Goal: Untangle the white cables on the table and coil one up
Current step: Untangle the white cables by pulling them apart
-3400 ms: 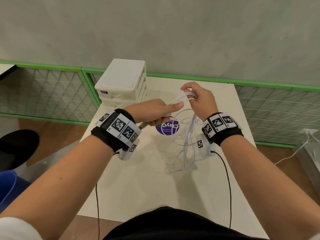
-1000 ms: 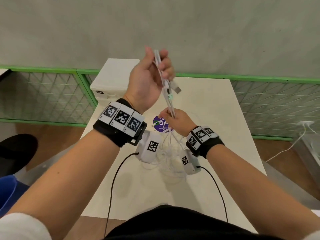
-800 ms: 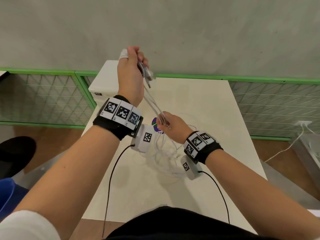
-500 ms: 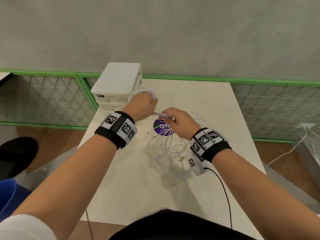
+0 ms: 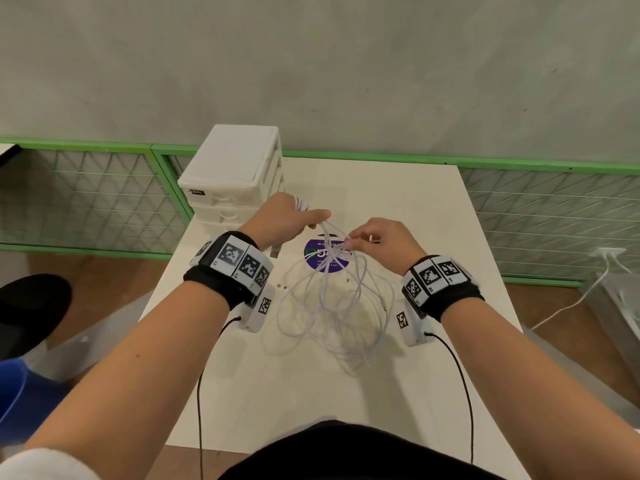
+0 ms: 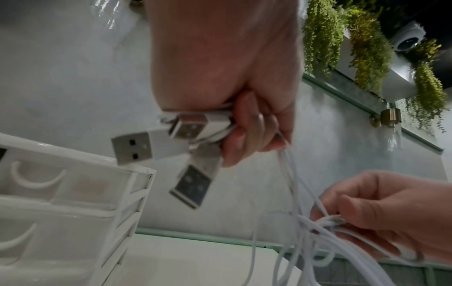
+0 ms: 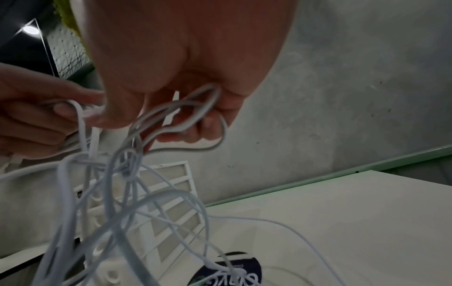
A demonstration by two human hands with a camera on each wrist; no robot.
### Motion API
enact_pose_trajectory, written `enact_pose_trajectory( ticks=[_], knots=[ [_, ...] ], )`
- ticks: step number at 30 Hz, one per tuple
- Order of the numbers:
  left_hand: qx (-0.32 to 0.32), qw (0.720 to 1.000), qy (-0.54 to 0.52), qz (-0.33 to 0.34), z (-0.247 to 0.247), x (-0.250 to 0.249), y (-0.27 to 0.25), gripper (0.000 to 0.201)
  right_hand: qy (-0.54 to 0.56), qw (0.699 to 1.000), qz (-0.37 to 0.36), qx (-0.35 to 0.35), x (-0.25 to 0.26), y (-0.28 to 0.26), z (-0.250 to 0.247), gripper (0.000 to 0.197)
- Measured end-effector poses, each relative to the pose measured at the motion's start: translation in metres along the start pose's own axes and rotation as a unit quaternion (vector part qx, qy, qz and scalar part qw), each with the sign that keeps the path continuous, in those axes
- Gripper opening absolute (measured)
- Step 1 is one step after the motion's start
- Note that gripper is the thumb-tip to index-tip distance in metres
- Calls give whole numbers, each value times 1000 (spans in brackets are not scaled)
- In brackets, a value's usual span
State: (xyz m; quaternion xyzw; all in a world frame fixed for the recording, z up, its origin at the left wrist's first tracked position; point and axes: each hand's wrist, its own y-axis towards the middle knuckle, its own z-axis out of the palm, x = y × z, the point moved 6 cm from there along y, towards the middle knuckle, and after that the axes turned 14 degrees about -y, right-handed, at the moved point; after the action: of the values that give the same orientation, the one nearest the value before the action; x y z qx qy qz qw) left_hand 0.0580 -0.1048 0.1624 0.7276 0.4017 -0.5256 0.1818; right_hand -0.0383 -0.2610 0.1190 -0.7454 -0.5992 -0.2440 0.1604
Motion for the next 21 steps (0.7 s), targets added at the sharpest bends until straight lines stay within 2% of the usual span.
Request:
enact_pose_trajectory(
  ticks=[2, 4, 10, 12, 14, 17, 21],
  knots=[
    [-36, 999, -6, 1, -2, 5, 3, 43, 13, 999, 16, 29, -3, -4, 6, 26],
    [-52, 999, -7, -4, -3, 9, 4, 46, -7, 1000, 11, 22, -2, -4, 5, 27],
    [-11, 999, 30, -38, 9, 10, -4, 69, 42, 998, 17, -45, 11, 0, -13, 14],
    [-17, 999, 9, -38, 14, 11, -5, 66, 68, 996, 13, -51, 19, 2, -15, 13],
    [-17, 999, -6, -30, 19, 11, -6, 54, 95, 994, 14, -59, 24, 5, -16, 11],
    [-52, 998, 0, -29, 11, 11, -4, 42, 85, 991, 16, -99, 20, 10, -27, 11],
    [-99, 995, 16, -21, -5, 9, -2, 48, 78, 989, 32, -123, 4, 13, -39, 15]
  ],
)
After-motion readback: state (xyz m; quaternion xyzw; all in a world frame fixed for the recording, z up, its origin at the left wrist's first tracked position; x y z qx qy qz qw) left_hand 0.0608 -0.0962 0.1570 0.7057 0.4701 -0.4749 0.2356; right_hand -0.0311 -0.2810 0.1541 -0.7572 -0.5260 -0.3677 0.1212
